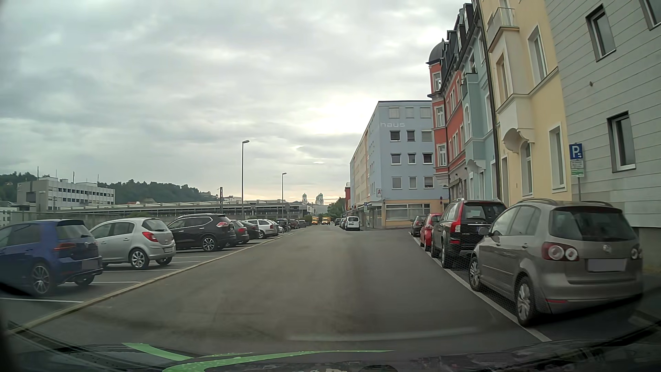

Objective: Follow the waypoints while adhering to traffic rules and regulations

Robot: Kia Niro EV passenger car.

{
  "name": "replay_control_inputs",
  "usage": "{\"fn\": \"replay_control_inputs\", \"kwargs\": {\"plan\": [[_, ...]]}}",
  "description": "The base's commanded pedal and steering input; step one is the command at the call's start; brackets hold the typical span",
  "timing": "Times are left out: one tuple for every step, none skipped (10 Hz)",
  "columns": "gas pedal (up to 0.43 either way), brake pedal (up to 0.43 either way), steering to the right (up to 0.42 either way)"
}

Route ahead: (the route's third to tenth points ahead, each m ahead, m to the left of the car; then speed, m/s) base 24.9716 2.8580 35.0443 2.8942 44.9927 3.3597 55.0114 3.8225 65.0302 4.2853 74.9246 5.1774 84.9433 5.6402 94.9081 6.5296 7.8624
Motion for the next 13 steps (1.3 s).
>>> {"fn": "replay_control_inputs", "kwargs": {"plan": [[0.087,0.000,0.014],[0.087,0.000,0.014],[0.087,0.000,0.014],[0.087,0.000,0.013],[0.087,0.000,0.014],[0.087,0.000,0.013],[0.087,0.000,0.013],[0.087,0.000,0.014],[0.079,0.000,0.014],[0.079,0.000,0.014],[0.079,0.000,0.013],[0.059,0.000,0.012],[0.000,0.000,0.012]]}}
